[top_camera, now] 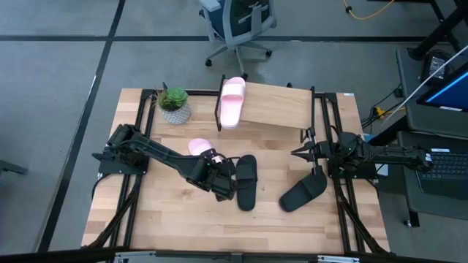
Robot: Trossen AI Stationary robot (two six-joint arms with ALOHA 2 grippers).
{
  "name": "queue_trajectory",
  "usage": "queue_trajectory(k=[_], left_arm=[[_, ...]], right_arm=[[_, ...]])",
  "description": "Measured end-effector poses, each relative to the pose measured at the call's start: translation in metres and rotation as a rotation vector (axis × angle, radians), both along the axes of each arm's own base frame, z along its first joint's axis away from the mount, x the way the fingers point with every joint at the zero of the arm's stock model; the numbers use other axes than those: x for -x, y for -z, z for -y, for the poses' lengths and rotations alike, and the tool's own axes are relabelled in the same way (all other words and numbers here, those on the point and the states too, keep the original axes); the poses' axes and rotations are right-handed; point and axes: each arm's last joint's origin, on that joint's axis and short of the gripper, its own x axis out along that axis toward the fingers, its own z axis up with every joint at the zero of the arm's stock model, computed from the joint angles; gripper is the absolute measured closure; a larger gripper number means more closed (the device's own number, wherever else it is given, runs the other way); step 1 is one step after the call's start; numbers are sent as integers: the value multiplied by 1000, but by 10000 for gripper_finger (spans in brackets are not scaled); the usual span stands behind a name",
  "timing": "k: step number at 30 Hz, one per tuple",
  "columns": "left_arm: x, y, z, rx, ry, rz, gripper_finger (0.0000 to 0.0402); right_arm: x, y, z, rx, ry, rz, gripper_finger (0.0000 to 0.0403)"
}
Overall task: Pick and place slides into the shelf
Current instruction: Put the pink slide on the shelf
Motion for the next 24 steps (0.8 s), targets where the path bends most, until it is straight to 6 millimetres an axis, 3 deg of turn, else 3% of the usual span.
queue_trajectory(k=[19, 24], left_arm=[[3, -1, 9, -82, 48, 13, 376], [3, -1, 9, -77, 29, 18, 341]], right_arm=[[0, 0, 0, 3, 0, 1, 377], [0, 0, 0, 3, 0, 1, 377]])
